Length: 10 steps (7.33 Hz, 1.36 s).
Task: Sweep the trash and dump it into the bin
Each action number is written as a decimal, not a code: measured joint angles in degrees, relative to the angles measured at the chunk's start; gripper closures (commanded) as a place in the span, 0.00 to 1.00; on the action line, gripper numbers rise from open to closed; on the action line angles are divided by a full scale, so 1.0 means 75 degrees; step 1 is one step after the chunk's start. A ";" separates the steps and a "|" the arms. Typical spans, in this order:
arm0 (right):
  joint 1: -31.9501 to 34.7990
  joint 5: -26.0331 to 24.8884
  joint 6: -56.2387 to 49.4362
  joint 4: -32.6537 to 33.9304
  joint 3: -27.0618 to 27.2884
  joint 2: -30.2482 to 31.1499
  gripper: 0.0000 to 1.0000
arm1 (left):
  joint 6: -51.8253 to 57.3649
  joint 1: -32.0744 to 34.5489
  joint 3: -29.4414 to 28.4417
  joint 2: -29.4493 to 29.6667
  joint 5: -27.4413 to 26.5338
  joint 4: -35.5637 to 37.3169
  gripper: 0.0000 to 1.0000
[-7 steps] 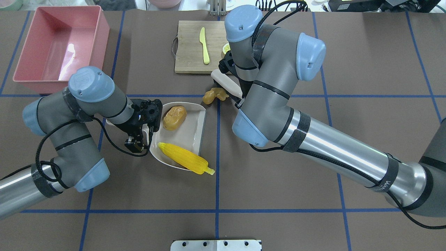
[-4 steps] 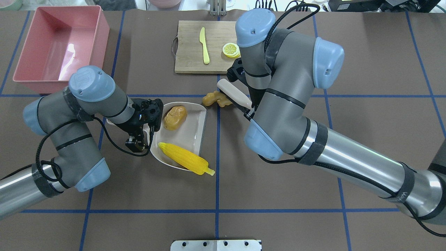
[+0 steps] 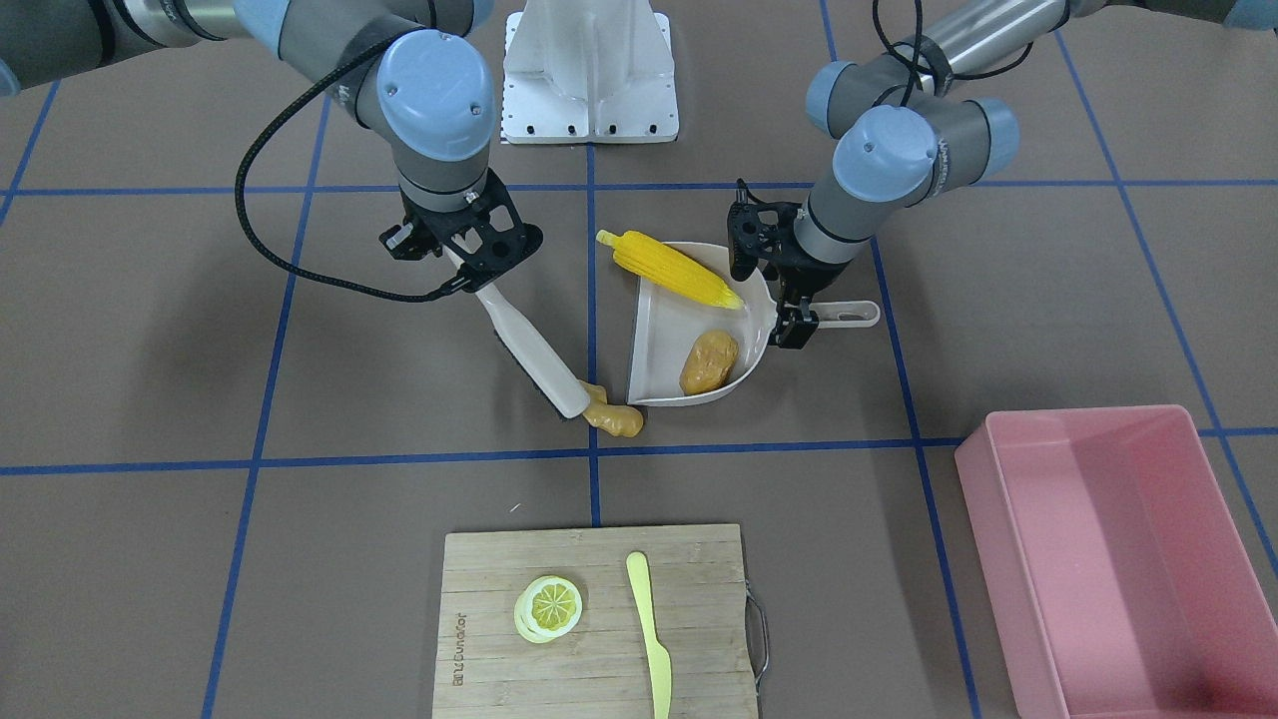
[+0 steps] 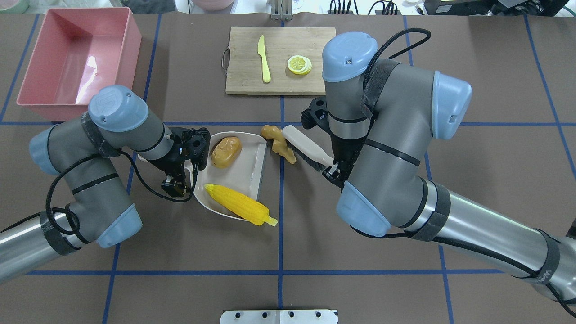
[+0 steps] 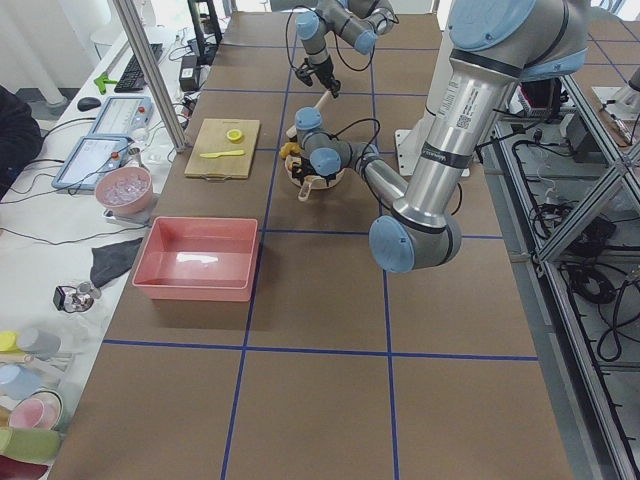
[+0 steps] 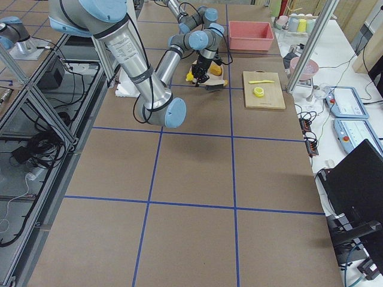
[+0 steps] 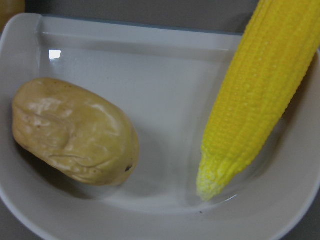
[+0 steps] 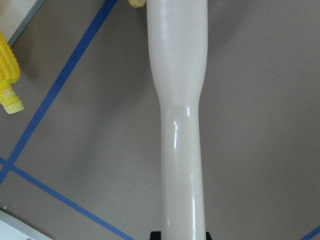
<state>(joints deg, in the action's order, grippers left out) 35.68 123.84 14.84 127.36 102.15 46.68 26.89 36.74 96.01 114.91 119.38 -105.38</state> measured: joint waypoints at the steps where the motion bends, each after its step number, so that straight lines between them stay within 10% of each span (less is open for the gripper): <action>1: -0.0022 0.0156 0.0063 0.0021 0.0039 0.0003 1.00 | -0.0003 0.0000 0.0008 -0.0007 -0.0002 0.0000 0.02; 8: 0.0719 0.0122 -0.0812 0.1775 0.0567 -0.0218 1.00 | -0.0026 0.0002 0.0001 0.0002 0.0016 -0.0001 0.02; 10: 0.0951 -0.0029 -0.0676 0.1101 0.0410 0.0074 1.00 | -0.0070 0.0010 -0.0019 0.0006 0.0143 -0.0002 0.02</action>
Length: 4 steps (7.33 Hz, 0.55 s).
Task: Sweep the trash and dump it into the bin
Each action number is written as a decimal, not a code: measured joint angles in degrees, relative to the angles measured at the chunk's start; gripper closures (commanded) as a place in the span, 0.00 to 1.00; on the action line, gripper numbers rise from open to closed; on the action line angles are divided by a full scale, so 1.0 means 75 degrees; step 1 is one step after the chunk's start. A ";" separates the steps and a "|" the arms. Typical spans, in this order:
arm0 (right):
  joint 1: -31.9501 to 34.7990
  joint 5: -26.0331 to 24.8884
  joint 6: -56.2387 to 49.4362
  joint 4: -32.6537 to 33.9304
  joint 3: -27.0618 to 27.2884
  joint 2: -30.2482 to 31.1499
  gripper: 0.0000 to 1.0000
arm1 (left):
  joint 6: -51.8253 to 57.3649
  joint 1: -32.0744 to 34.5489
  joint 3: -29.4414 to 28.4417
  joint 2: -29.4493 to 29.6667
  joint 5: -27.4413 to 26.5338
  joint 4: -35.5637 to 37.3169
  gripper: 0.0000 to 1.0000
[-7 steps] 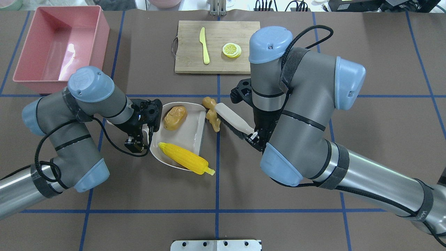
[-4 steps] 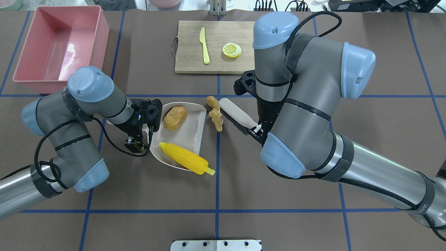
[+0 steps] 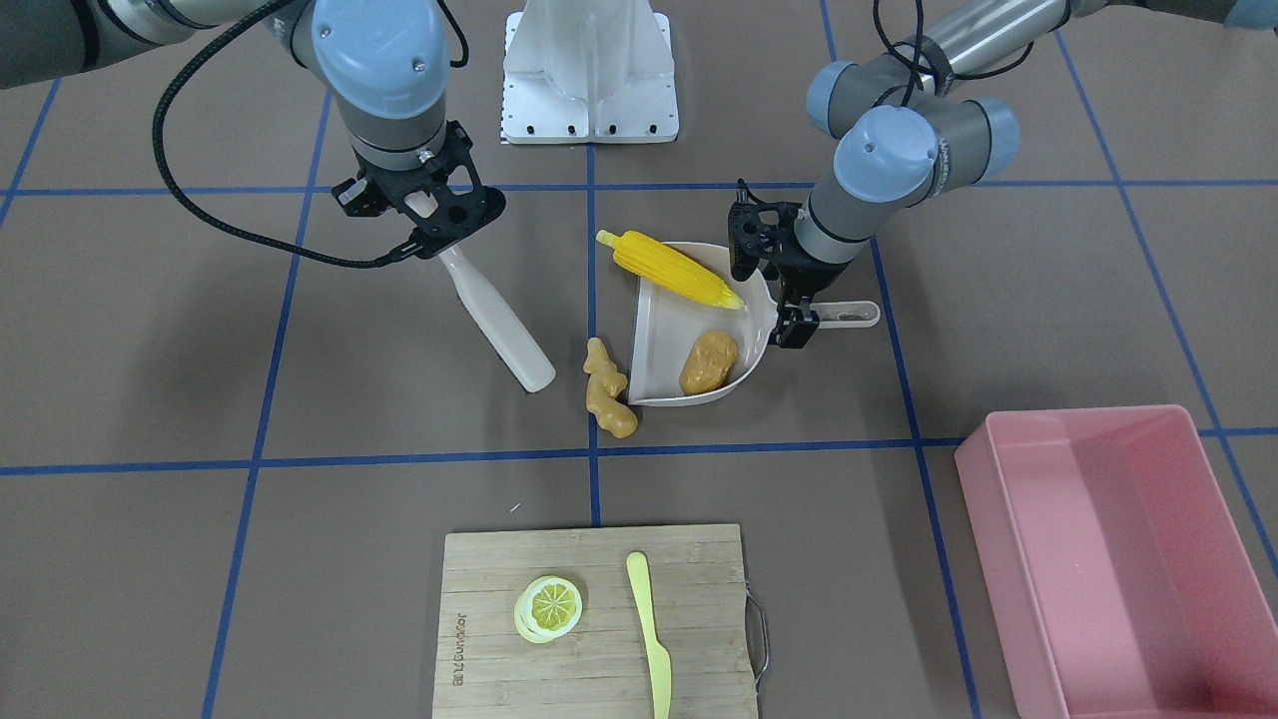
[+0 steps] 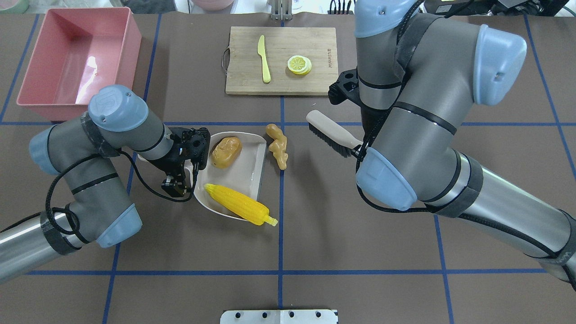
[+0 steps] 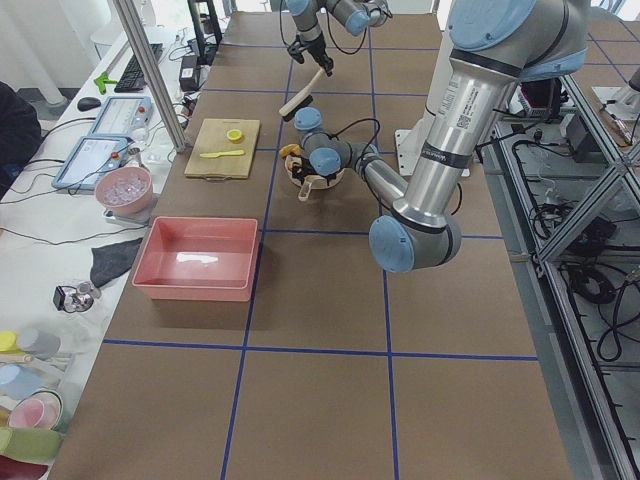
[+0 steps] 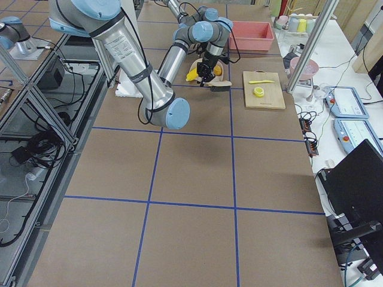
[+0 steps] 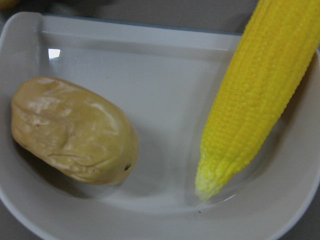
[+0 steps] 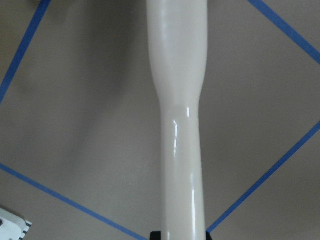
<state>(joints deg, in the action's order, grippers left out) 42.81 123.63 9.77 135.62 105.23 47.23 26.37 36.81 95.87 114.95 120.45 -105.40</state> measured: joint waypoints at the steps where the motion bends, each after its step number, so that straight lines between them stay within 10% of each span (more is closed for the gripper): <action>1: 0.0022 -0.0003 0.0417 -0.0590 -0.0282 0.0031 1.00 | -0.0073 -0.0001 -0.0011 0.0004 0.0054 -0.0008 0.02; 4: -0.0424 0.0033 0.1901 -0.1915 -0.0719 -0.0039 1.00 | -0.0189 -0.0001 -0.0039 -0.0006 0.0095 -0.0123 0.02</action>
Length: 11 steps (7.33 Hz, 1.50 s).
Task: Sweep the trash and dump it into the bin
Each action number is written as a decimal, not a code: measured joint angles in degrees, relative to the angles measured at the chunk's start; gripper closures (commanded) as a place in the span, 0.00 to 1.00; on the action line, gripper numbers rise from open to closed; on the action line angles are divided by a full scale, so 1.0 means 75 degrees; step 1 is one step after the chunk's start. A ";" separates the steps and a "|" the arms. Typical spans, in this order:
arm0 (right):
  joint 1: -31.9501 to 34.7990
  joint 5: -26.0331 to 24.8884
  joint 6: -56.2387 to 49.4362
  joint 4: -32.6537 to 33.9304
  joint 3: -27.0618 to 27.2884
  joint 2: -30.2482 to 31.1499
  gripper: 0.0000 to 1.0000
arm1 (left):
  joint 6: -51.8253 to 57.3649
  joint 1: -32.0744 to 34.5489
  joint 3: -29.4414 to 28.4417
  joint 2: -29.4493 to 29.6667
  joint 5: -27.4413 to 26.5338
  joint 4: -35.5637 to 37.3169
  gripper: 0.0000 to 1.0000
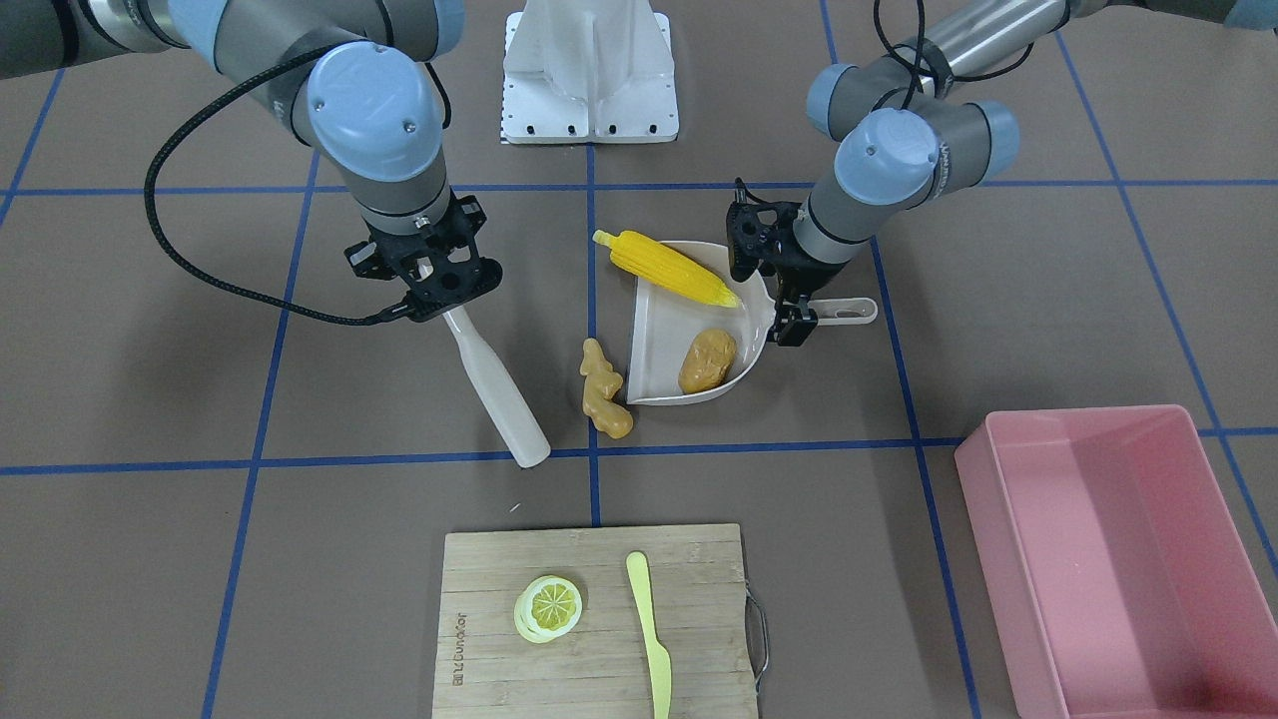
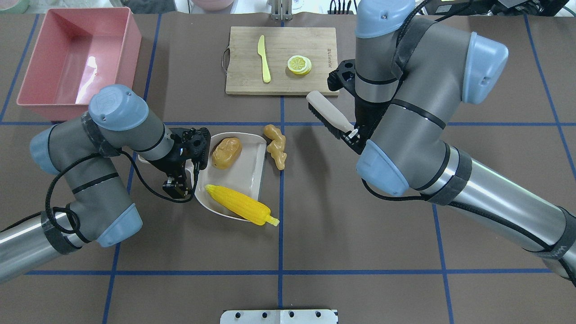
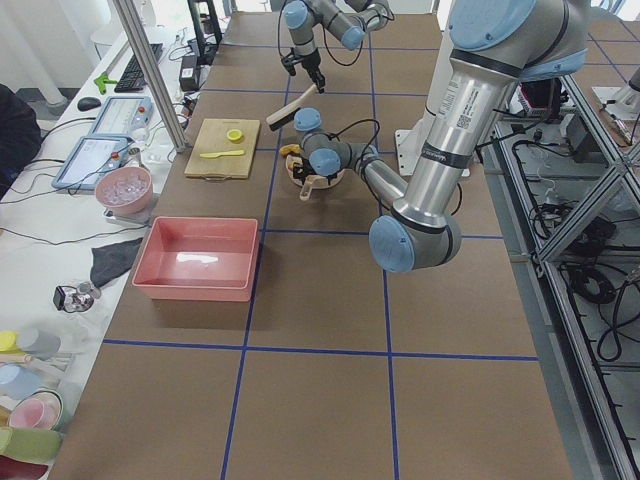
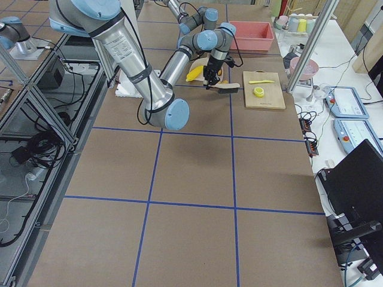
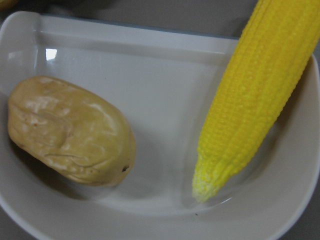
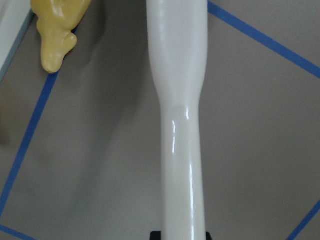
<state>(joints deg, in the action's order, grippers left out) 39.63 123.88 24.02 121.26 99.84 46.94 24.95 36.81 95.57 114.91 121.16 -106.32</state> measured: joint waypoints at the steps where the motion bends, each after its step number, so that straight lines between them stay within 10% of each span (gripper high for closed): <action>1: -0.0243 -0.0016 0.0318 -0.0233 -0.0005 0.0004 1.00 | -0.0006 0.0002 -0.0003 -0.0009 0.0004 -0.0017 0.02; 11: -0.1078 0.0219 0.1628 -0.1830 -0.0242 0.0216 1.00 | -0.0022 -0.0003 -0.0003 -0.0010 -0.0006 -0.0027 0.02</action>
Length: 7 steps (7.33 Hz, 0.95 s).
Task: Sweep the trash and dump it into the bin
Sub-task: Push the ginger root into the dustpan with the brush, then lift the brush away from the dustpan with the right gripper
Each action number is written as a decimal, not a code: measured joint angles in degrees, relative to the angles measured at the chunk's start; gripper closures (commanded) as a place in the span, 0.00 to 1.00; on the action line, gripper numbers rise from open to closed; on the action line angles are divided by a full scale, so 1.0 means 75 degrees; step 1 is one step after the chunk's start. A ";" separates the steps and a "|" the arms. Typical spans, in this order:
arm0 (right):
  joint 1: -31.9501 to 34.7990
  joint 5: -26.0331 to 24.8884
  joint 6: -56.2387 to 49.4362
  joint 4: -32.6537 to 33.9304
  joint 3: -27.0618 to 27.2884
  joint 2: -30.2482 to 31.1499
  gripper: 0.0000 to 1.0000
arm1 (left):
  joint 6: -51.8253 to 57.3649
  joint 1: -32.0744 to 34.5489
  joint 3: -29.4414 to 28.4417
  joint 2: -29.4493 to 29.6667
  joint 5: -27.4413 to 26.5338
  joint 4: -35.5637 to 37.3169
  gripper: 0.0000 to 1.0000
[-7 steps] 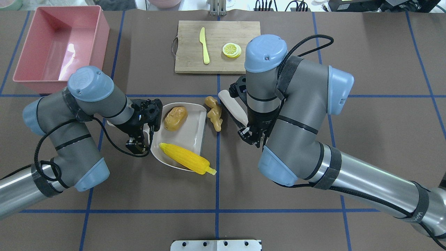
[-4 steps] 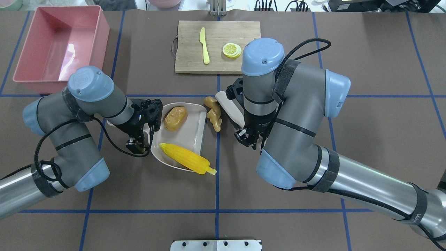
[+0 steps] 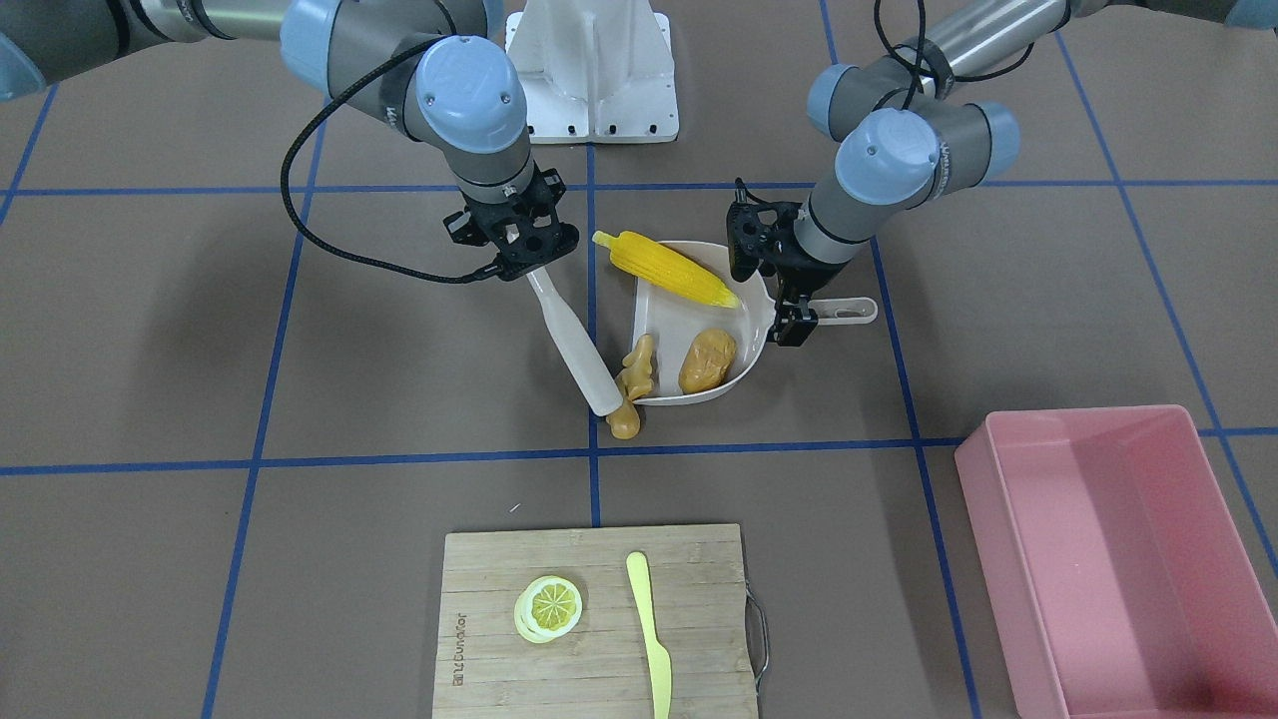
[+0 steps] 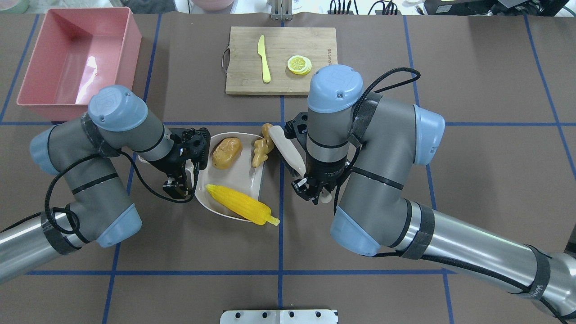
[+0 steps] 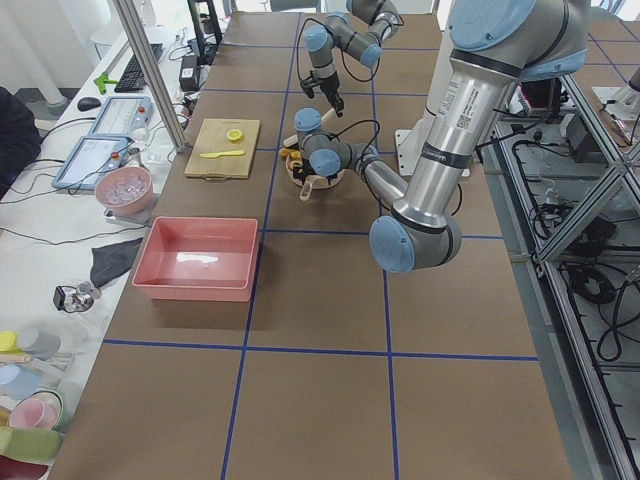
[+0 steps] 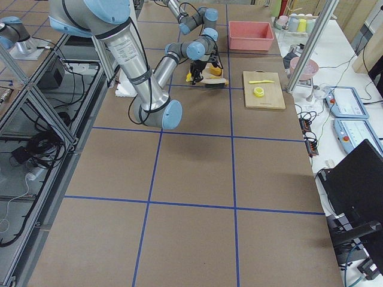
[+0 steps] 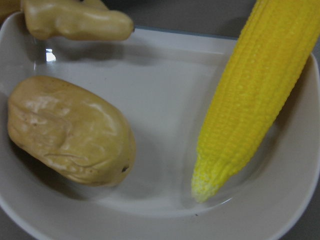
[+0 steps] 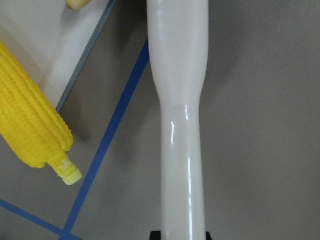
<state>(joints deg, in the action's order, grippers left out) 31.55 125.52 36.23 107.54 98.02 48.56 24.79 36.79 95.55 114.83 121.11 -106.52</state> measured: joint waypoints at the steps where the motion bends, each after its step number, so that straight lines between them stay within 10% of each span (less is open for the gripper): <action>1: 0.0008 0.0132 0.0070 -0.0151 -0.0037 0.0009 1.00 | 0.0000 0.0004 0.0009 -0.0013 0.0000 0.0000 0.02; 7: 0.0125 0.0822 0.0736 -0.0210 -0.0075 -0.0338 1.00 | 0.0000 -0.0006 0.0040 -0.0030 0.0005 -0.0012 0.02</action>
<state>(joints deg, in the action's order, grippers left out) 32.48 131.69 41.75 105.96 97.46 46.02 24.79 36.74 95.85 114.61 121.15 -106.61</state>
